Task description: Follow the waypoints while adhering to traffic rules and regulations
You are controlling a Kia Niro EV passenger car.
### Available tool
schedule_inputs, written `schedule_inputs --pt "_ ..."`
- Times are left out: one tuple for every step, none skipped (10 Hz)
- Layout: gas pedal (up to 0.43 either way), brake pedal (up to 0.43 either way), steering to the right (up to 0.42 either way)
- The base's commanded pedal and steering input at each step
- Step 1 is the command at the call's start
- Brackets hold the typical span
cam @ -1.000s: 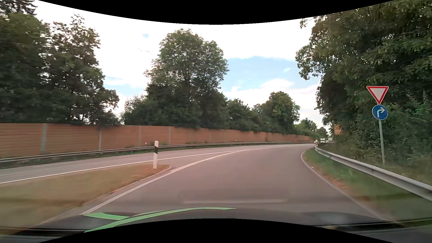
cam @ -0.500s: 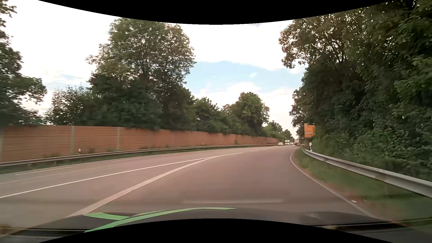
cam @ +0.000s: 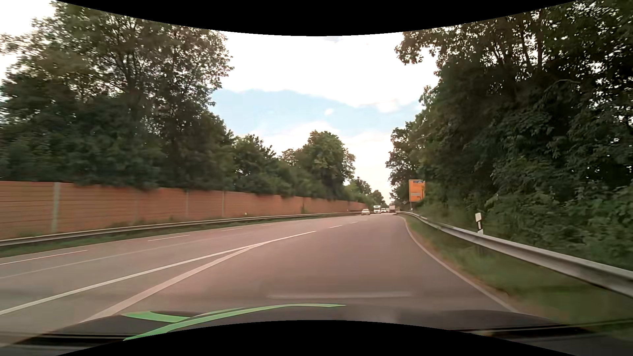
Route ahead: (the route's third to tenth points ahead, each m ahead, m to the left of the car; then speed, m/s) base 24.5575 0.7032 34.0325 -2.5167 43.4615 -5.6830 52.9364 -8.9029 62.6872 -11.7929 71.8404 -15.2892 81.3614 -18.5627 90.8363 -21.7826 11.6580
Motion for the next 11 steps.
schedule_inputs --pt "0.169 0.0 0.1" --pt "0.157 0.0 0.093" --pt "0.157 0.0 0.083" --pt "0.157 0.0 0.076" --pt "0.157 0.0 0.07" --pt "0.157 0.0 0.064" --pt "0.169 0.0 0.06" --pt "0.177 0.0 0.056" --pt "0.209 0.0 0.049" --pt "0.228 0.0 0.041" --pt "0.24 0.0 0.031"
